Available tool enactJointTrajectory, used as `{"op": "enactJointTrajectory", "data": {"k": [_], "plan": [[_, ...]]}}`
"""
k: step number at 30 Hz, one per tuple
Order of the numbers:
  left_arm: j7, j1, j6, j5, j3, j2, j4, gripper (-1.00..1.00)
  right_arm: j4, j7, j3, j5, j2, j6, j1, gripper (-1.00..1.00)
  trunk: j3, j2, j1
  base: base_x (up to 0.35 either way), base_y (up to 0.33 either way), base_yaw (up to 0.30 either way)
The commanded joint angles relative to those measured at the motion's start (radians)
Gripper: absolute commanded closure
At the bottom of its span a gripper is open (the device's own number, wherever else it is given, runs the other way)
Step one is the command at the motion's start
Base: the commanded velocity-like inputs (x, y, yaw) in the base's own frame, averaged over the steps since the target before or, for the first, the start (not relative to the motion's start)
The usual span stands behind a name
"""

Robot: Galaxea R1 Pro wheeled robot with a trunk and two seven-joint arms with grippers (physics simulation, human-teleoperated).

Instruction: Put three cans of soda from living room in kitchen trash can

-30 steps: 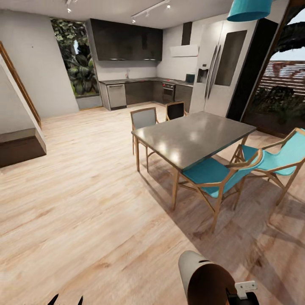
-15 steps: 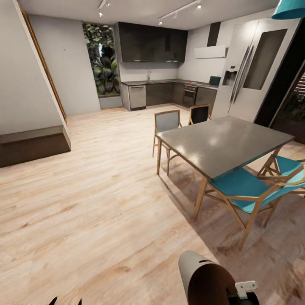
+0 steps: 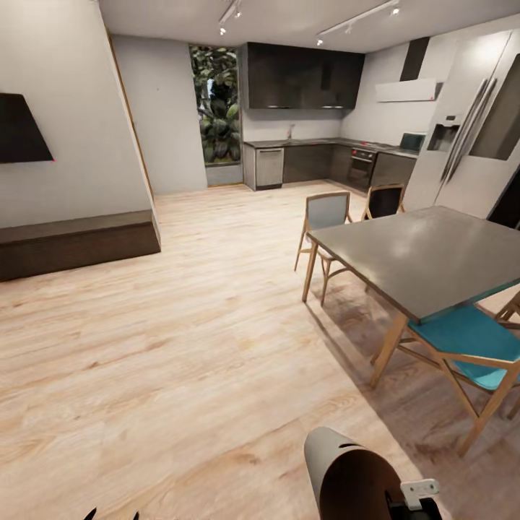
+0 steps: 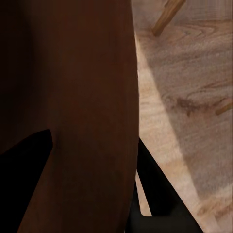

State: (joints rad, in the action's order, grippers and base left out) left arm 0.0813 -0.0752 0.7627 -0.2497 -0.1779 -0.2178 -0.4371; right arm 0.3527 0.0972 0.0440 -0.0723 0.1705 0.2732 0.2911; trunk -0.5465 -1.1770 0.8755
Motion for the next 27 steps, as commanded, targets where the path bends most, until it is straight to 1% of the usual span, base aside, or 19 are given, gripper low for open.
{"op": "enactJointTrajectory", "data": {"k": [1, 4, 7, 16, 19, 20, 23, 27], "plan": [[0.000, 0.000, 0.001, 0.000, 0.000, 0.000, 0.001, -1.00, 0.002, 0.000, -0.001, -0.003, 0.000, 0.000, 0.000, 1.00, 0.000, 0.000, 0.000, 0.000, 0.277, 0.213], [0.000, 0.000, 0.002, -0.001, -0.001, 0.000, 0.001, -1.00, 0.002, 0.000, -0.001, -0.003, 0.000, 0.000, 0.000, 1.00, 0.001, 0.000, 0.000, 0.000, 0.248, 0.130], [0.000, 0.000, 0.004, -0.001, -0.001, 0.000, 0.000, -1.00, 0.002, 0.000, -0.001, -0.002, 0.000, 0.000, 0.000, 1.00, 0.001, 0.000, 0.000, 0.000, 0.124, 0.053], [0.000, 0.000, 0.003, 0.006, -0.006, 0.003, 0.011, -1.00, 0.002, 0.001, -0.002, -0.001, 0.000, 0.000, 0.000, 1.00, 0.001, 0.000, 0.000, 0.000, 0.023, 0.010], [0.000, 0.000, 0.002, 0.008, -0.010, 0.004, 0.039, -1.00, 0.002, 0.001, -0.001, -0.001, 0.000, 0.000, 0.000, 1.00, 0.001, 0.000, 0.000, 0.000, 0.003, 0.001], [0.000, 0.000, 0.002, 0.009, -0.012, 0.007, 0.063, -1.00, 0.002, 0.001, -0.001, -0.001, 0.000, 0.000, 0.000, 1.00, 0.001, 0.000, 0.000, 0.000, 0.001, 0.001], [0.000, 0.000, 0.003, 0.009, -0.013, 0.014, 0.102, -1.00, 0.002, 0.002, -0.002, -0.001, 0.000, 0.001, 0.000, 1.00, 0.001, 0.000, 0.000, 0.032, -0.016, 0.026], [0.000, 0.000, 0.005, 0.008, -0.012, 0.015, 0.107, -1.00, 0.002, 0.001, -0.001, -0.001, 0.000, 0.000, 0.000, 1.00, 0.001, 0.000, 0.000, 0.148, -0.110, 0.090]]}}
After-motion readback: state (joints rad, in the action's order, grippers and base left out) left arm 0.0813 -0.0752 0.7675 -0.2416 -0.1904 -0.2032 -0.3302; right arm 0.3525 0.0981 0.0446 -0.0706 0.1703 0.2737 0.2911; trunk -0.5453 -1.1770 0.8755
